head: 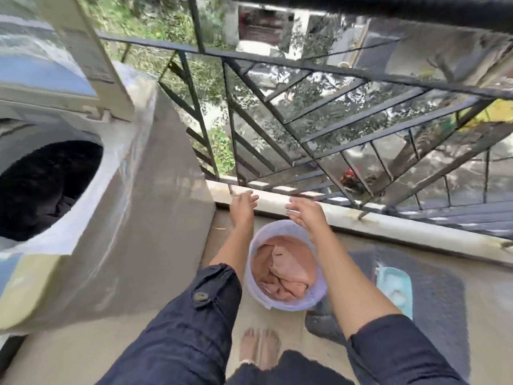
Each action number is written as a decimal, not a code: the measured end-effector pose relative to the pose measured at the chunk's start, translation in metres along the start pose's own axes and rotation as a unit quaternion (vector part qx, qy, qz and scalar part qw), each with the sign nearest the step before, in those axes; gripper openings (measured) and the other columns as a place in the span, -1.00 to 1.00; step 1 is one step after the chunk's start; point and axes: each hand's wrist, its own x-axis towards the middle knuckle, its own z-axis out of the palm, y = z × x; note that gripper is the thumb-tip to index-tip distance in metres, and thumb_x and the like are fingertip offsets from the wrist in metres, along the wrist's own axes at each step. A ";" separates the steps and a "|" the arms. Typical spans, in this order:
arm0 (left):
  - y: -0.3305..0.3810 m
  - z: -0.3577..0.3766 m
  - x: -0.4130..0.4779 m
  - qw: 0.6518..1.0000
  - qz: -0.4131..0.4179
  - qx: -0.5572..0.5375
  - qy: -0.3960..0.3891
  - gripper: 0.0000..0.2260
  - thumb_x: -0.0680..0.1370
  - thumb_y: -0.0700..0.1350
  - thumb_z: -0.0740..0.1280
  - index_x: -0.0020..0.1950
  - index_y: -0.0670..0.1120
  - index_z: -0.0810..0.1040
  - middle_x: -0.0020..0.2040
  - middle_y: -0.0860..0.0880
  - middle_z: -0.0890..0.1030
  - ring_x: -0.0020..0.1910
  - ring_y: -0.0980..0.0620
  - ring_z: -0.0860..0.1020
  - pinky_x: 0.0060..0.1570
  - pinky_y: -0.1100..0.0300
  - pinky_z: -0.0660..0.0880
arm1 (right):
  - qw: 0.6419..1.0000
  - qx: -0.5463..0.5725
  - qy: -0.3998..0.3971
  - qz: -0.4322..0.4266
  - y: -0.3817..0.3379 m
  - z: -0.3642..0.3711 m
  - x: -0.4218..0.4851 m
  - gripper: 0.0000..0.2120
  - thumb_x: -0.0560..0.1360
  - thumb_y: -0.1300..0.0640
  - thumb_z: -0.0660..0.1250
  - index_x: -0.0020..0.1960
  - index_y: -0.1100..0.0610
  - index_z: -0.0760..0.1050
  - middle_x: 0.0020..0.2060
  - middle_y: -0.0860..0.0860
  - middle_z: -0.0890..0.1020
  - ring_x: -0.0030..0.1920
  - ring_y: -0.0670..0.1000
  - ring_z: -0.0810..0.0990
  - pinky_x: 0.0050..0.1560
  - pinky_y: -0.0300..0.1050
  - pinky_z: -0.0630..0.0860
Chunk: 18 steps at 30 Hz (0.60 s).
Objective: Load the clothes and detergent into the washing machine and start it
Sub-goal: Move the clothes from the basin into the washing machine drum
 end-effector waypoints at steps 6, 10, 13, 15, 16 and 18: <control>-0.110 0.020 0.067 0.990 -0.006 0.138 0.027 -0.75 0.59 -0.09 0.21 0.16 -0.17 0.56 0.20 -0.14 0.59 0.24 -0.17 0.50 0.22 0.05 0.39 | 0.996 -0.039 0.074 0.040 0.105 -0.044 0.101 -0.85 0.53 0.20 0.25 0.00 0.23 0.56 -0.20 0.08 0.53 -0.31 -0.02 0.47 -0.26 -0.20 0.40; -0.189 0.034 0.120 0.978 -0.018 0.206 0.020 -0.71 0.62 -0.08 0.15 0.29 -0.13 0.50 0.30 -0.13 0.51 0.27 -0.15 0.45 0.24 0.06 0.36 | 0.985 -0.089 0.117 0.093 0.183 -0.066 0.183 -0.83 0.56 0.13 0.21 -0.09 0.11 0.56 -0.14 0.10 0.57 -0.19 0.02 0.49 -0.25 -0.15 0.36; -0.246 0.039 0.159 0.969 -0.068 0.235 0.026 -0.61 0.59 -0.03 0.17 0.37 -0.15 0.42 0.36 -0.16 0.44 0.28 -0.22 0.43 0.28 -0.06 0.39 | 0.937 -0.182 0.171 0.246 0.242 -0.091 0.233 -0.73 0.58 0.09 0.21 0.24 0.06 0.53 0.09 -0.03 0.58 0.02 -0.05 0.49 -0.09 -0.16 0.42; -0.287 0.039 0.186 0.960 -0.069 0.272 0.021 -0.63 0.58 -0.03 0.16 0.30 -0.19 0.46 0.24 -0.16 0.49 0.22 -0.16 0.46 0.17 -0.02 0.41 | 0.959 -0.149 0.158 0.184 0.278 -0.094 0.268 -0.67 0.52 0.13 0.30 0.27 0.17 0.51 0.12 0.07 0.58 0.01 -0.02 0.46 -0.01 -0.17 0.37; -0.301 0.037 0.195 0.958 -0.069 0.277 0.021 -0.68 0.58 -0.03 0.15 0.21 -0.18 0.50 0.14 -0.15 0.53 0.16 -0.12 0.48 0.08 0.02 0.41 | 0.967 -0.139 0.157 0.144 0.294 -0.097 0.281 -0.62 0.49 0.12 0.34 0.26 0.22 0.51 0.09 0.10 0.59 -0.01 0.00 0.46 -0.02 -0.15 0.36; -0.332 0.036 0.214 0.953 -0.080 0.291 0.022 -0.66 0.55 -0.02 0.20 0.24 -0.16 0.51 0.18 -0.17 0.55 0.20 -0.15 0.49 0.14 0.00 0.41 | 0.966 -0.138 0.176 0.131 0.326 -0.107 0.291 -0.54 0.44 0.08 0.38 0.28 0.28 0.48 0.09 0.14 0.60 0.00 0.03 0.49 -0.03 -0.12 0.37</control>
